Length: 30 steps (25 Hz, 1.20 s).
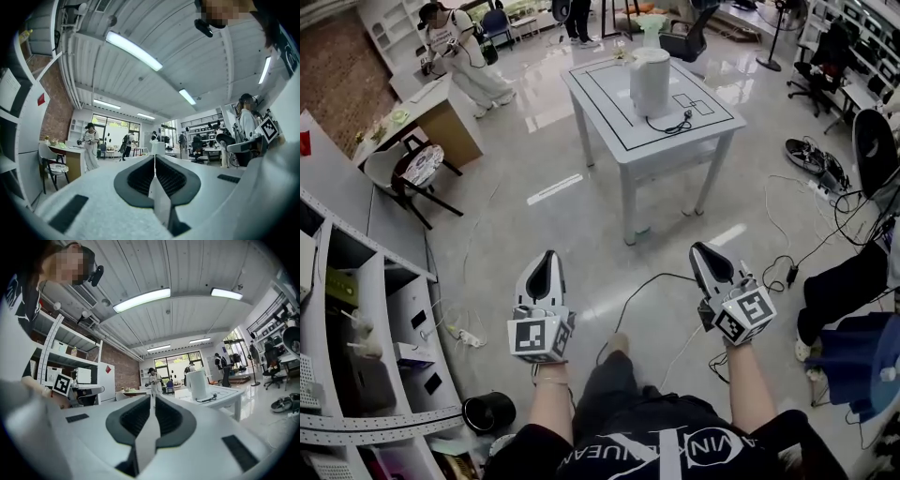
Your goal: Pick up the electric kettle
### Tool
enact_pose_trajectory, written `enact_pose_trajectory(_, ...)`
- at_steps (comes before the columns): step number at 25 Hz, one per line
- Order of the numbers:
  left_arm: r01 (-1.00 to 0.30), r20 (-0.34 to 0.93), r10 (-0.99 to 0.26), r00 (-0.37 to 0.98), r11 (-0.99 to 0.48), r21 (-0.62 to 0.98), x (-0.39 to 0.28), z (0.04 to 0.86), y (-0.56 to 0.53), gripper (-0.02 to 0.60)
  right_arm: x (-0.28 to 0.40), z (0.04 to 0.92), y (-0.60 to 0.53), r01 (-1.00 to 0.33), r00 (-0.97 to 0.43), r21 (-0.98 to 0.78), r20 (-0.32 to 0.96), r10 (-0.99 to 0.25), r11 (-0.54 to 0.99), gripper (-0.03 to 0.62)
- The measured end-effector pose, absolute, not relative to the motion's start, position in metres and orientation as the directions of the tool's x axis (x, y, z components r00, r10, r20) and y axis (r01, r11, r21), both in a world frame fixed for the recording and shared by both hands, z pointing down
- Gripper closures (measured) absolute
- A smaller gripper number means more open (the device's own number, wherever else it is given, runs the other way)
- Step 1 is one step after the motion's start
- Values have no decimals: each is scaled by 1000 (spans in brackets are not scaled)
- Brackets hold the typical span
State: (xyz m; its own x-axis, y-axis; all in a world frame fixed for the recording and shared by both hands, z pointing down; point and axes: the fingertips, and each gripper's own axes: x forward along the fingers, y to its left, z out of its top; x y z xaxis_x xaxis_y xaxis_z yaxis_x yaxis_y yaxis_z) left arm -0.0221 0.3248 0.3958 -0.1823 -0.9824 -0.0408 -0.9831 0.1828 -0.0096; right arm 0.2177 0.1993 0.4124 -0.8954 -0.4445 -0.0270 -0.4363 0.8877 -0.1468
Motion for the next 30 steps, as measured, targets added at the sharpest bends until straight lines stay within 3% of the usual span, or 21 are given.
enact_pose_trajectory(6, -989, -32, -989, -145, 145, -3, -58, 397, 279, 568, 184, 417, 159, -466, -880, -171, -12, -475, 868, 457)
enact_pose_trajectory(18, -997, -45, -996, -75, 75, 6, -142, 399, 190, 568, 116, 426, 86, -535, -836, -199, -20, -549, 821, 441)
enact_pose_trajectory(30, -999, -24, -1000, -4, 3, 45, -155, 417, 135, 568, 88, 425, 48, -549, -830, -178, 3, -557, 817, 441)
